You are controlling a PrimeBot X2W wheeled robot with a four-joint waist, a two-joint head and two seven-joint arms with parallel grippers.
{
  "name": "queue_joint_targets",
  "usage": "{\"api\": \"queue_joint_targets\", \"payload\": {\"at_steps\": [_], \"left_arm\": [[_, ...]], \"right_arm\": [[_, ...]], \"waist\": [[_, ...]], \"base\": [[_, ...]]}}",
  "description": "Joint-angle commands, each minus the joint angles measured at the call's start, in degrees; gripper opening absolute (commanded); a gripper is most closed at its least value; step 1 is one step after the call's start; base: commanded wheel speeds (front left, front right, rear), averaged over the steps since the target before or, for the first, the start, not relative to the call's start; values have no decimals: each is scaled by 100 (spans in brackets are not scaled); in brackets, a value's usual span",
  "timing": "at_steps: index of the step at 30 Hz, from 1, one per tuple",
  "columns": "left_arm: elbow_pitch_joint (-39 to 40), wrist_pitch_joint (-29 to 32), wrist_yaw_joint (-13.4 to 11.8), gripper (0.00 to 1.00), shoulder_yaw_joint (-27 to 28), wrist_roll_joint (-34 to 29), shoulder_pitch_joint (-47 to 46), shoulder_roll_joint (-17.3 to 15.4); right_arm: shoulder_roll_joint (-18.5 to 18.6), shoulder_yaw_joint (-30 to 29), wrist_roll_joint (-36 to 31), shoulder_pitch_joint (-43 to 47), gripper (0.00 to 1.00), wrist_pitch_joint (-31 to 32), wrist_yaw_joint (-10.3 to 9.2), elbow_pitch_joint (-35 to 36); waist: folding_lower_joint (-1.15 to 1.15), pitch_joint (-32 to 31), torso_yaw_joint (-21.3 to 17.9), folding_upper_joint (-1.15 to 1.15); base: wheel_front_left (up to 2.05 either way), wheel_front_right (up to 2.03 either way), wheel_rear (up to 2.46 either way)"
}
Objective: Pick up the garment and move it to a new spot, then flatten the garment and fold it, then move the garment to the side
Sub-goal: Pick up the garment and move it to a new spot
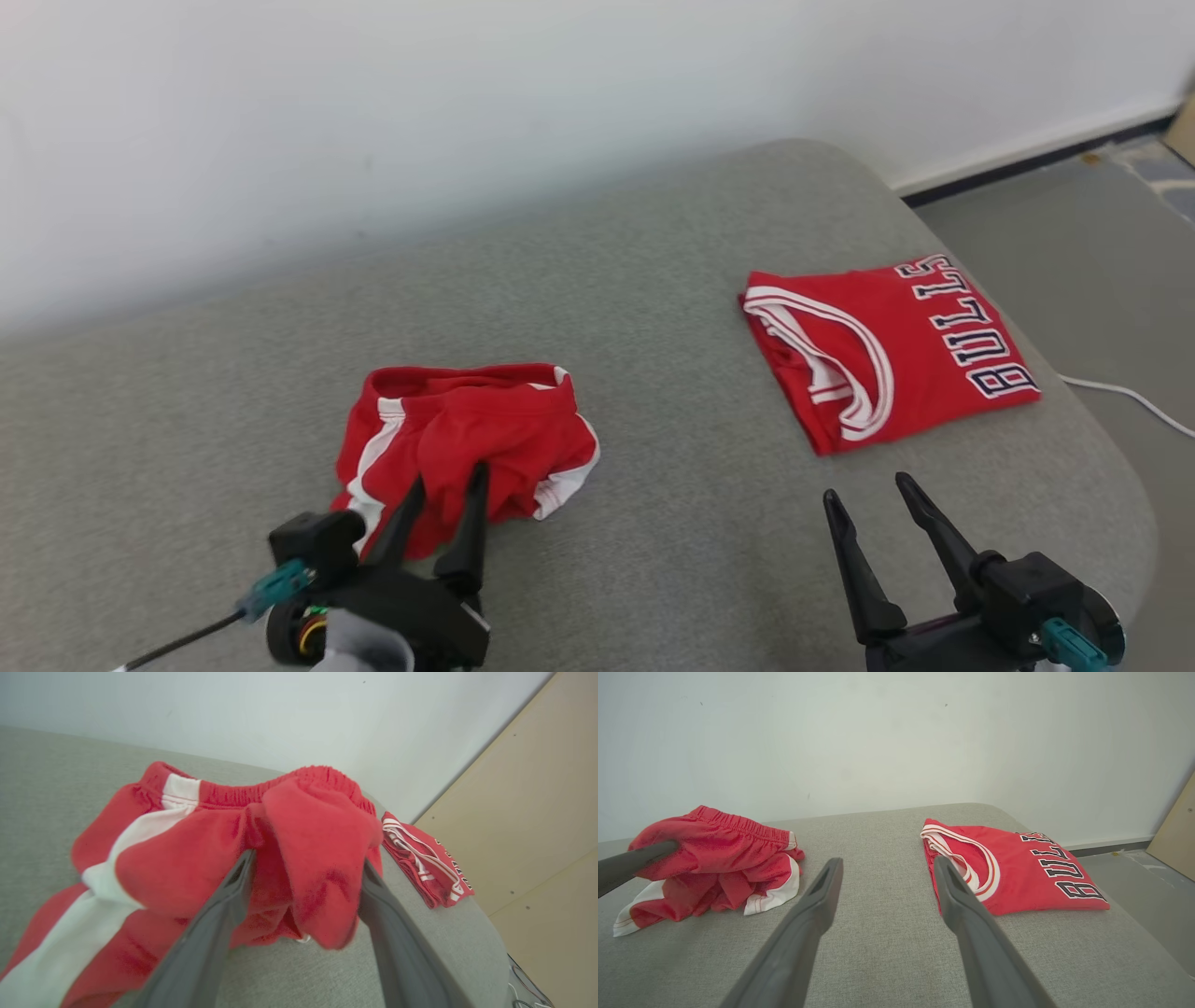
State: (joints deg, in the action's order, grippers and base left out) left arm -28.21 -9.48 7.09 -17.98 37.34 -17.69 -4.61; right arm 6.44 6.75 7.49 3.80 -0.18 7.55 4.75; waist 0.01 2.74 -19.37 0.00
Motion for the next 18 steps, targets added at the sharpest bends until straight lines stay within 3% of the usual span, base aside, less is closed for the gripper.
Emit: {"api": "queue_joint_targets", "payload": {"at_steps": [1,4,9,18], "left_arm": [[18,-129,27,100,13,91,178,-94],[271,-374,46,100,1,165,384,-262],[1059,-565,8,100,233,-237,959,-528],[2461,-569,-400,100,1093,-1551,2008,-403]], "right_arm": [[-8,-54,-1,82,100,-13,-13,-20],[-35,-226,-28,126,100,-20,-13,-60],[-132,-513,-15,253,100,-97,-13,-191],[-221,-697,140,347,100,-393,-13,-476]], "waist": [[-1,-224,370,0],[-1,-353,627,0],[-1,-556,1045,0],[-1,-804,1584,0]], "base": [[0,0,0],[0,0,0],[0,0,0],[0,0,0]]}}
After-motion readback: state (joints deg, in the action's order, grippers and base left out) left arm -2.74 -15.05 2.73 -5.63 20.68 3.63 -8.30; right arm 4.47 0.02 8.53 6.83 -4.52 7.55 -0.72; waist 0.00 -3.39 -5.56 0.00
